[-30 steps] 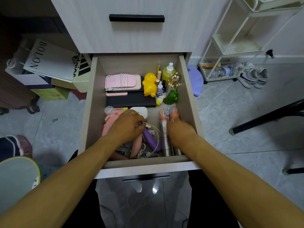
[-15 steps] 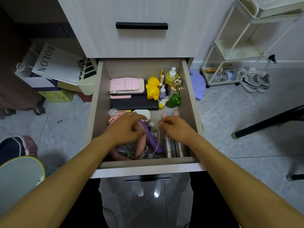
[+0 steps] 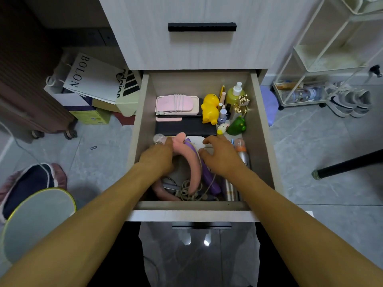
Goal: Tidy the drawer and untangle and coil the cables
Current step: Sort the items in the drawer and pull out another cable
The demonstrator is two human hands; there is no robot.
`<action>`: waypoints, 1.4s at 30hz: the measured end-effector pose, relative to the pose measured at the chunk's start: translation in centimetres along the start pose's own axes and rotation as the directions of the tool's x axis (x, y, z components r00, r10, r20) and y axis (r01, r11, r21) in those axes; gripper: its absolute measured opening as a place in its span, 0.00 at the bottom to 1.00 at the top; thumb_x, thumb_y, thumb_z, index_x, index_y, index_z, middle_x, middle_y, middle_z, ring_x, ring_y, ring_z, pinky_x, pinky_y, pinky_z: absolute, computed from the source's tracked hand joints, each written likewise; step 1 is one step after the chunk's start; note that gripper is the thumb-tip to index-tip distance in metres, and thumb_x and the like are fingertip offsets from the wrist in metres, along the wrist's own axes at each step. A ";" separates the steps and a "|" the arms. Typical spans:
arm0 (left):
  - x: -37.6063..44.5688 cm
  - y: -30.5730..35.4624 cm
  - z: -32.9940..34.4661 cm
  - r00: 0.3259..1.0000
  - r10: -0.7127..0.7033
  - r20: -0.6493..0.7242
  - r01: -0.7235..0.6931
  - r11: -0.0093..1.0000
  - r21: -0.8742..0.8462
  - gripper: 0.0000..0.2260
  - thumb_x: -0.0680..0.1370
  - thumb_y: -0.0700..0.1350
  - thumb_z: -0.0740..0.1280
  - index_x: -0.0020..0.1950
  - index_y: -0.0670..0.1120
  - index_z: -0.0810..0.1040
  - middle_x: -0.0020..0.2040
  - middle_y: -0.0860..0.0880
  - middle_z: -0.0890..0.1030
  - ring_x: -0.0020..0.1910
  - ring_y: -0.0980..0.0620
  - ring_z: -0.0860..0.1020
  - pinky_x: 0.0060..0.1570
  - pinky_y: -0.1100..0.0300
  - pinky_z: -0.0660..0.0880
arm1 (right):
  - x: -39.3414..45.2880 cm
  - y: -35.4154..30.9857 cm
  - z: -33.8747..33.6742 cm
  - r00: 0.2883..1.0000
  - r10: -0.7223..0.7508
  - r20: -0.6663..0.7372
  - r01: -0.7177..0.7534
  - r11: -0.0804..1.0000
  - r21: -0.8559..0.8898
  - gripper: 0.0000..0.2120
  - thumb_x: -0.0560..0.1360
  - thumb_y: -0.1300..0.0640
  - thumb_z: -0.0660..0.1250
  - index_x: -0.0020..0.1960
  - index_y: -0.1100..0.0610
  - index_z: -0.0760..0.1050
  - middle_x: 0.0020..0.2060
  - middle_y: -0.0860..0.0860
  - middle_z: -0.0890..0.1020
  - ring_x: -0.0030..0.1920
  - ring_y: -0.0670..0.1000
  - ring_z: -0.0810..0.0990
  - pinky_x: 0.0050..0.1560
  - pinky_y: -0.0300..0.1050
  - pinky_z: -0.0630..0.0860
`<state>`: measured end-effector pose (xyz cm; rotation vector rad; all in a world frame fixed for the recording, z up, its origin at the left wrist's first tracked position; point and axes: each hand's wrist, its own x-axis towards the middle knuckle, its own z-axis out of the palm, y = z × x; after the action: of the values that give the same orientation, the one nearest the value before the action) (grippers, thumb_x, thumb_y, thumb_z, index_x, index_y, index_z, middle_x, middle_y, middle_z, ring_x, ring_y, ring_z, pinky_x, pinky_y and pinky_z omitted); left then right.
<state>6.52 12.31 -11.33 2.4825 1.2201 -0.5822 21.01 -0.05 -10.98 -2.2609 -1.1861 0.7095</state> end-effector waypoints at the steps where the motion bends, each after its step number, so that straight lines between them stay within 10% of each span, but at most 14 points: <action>1: 0.3 0.1 0.3 0.999 0.009 -0.034 -0.009 1.000 -0.010 0.28 0.76 0.41 0.66 0.74 0.46 0.58 0.63 0.39 0.72 0.53 0.40 0.77 0.51 0.47 0.76 | 0.0 0.1 -0.1 1.000 -0.028 -0.005 0.028 1.000 0.003 0.16 0.78 0.51 0.64 0.62 0.58 0.74 0.60 0.56 0.75 0.58 0.56 0.75 0.60 0.52 0.72; 8: -1.0 0.5 -1.7 0.946 0.109 -0.307 -0.109 0.994 0.018 0.23 0.73 0.54 0.71 0.65 0.49 0.70 0.57 0.42 0.70 0.51 0.42 0.76 0.47 0.50 0.76 | -1.2 1.1 -1.5 0.996 -0.070 -0.055 0.075 0.991 0.108 0.09 0.80 0.59 0.61 0.55 0.60 0.77 0.48 0.53 0.80 0.49 0.52 0.77 0.51 0.46 0.73; 13: -5.4 -0.3 -4.3 0.869 0.123 -0.479 -0.288 0.913 -0.289 0.21 0.69 0.46 0.75 0.61 0.51 0.79 0.46 0.47 0.68 0.44 0.50 0.70 0.45 0.56 0.71 | -2.0 0.4 -2.2 0.990 -0.058 -0.125 0.085 0.971 0.224 0.09 0.81 0.57 0.60 0.55 0.57 0.78 0.48 0.51 0.81 0.49 0.49 0.78 0.52 0.44 0.75; 18: -7.4 -0.6 -4.2 0.852 -0.059 -0.520 -0.221 0.860 -0.460 0.24 0.71 0.47 0.74 0.67 0.52 0.76 0.52 0.46 0.69 0.48 0.52 0.69 0.49 0.61 0.67 | -4.2 -1.8 -3.5 0.992 -0.039 -0.119 0.096 0.846 0.524 0.13 0.83 0.52 0.55 0.49 0.55 0.77 0.40 0.48 0.78 0.42 0.48 0.77 0.45 0.44 0.74; 21: -7.8 -0.3 -3.9 0.853 -0.074 -0.516 -0.227 0.839 -0.494 0.26 0.72 0.49 0.75 0.69 0.52 0.74 0.58 0.46 0.74 0.52 0.53 0.71 0.50 0.63 0.67 | -5.0 -2.3 -4.0 0.985 -0.141 -0.098 0.169 0.900 0.402 0.10 0.81 0.49 0.60 0.60 0.50 0.74 0.46 0.45 0.80 0.44 0.46 0.79 0.44 0.40 0.77; 29: -10.8 -0.1 -4.7 0.975 -0.220 0.011 0.067 0.249 -0.966 0.12 0.76 0.53 0.70 0.53 0.46 0.82 0.44 0.49 0.84 0.39 0.52 0.80 0.40 0.58 0.76 | -5.3 -3.0 -3.9 0.994 -0.002 -0.107 0.031 0.963 0.268 0.10 0.79 0.54 0.64 0.60 0.55 0.73 0.44 0.51 0.81 0.43 0.52 0.81 0.47 0.54 0.80; 34: -8.7 -2.4 -4.6 0.884 -0.438 -0.163 -0.178 0.007 -0.984 0.14 0.74 0.49 0.73 0.56 0.45 0.78 0.46 0.45 0.84 0.41 0.48 0.82 0.47 0.51 0.80 | -3.6 -3.8 -1.9 0.995 0.094 -0.017 -0.084 0.942 0.324 0.12 0.78 0.48 0.63 0.56 0.54 0.75 0.48 0.53 0.82 0.45 0.52 0.81 0.48 0.51 0.80; 42: -7.1 -2.8 -2.9 0.751 -0.459 -0.474 -0.290 0.417 -0.862 0.21 0.69 0.56 0.75 0.54 0.55 0.68 0.48 0.63 0.75 0.47 0.59 0.77 0.49 0.48 0.79 | -1.7 -5.5 1.4 0.917 -0.134 0.377 0.165 0.985 -0.049 0.06 0.77 0.54 0.67 0.45 0.57 0.76 0.43 0.53 0.80 0.46 0.53 0.78 0.40 0.38 0.68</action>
<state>0.99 10.39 -5.64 1.5686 1.3454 0.9163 16.00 1.55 -8.19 -2.1258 -1.5705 1.0811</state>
